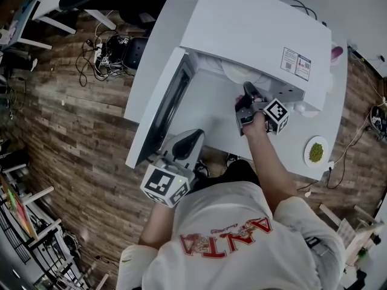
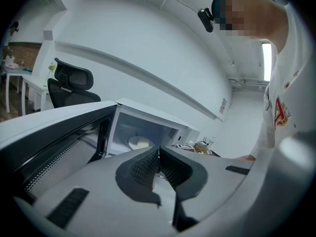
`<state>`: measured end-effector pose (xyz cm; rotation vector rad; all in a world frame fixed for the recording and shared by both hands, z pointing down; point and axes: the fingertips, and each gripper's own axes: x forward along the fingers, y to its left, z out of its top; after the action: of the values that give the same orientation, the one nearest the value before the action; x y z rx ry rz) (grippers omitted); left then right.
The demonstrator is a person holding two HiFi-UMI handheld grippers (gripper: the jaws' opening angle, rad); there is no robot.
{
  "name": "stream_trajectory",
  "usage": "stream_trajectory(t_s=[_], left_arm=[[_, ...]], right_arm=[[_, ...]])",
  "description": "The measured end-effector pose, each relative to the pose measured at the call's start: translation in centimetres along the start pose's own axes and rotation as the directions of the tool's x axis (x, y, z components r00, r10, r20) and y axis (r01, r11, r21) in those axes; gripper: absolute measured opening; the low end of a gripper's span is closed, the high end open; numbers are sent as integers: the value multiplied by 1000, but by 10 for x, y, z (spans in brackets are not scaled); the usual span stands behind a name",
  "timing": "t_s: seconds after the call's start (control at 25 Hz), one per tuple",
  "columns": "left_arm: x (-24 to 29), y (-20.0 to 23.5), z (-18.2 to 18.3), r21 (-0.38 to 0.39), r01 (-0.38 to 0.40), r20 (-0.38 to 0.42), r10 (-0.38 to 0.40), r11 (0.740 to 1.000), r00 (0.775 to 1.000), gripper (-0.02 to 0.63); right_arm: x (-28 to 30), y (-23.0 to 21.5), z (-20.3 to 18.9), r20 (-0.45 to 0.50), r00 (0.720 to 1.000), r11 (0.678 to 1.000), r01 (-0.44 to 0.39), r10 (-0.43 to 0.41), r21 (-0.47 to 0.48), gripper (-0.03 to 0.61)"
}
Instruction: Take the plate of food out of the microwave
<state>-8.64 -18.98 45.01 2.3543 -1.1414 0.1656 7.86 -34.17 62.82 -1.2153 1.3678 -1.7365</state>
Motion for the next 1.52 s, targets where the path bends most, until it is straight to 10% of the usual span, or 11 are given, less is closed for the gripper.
stream_trajectory(t_s=[1.52], left_arm=[[-13, -8, -8, 18, 6, -6, -6, 1000, 1000, 17]], right_arm=[[-33, 19, -14, -33, 988, 987, -155, 154, -32, 17]])
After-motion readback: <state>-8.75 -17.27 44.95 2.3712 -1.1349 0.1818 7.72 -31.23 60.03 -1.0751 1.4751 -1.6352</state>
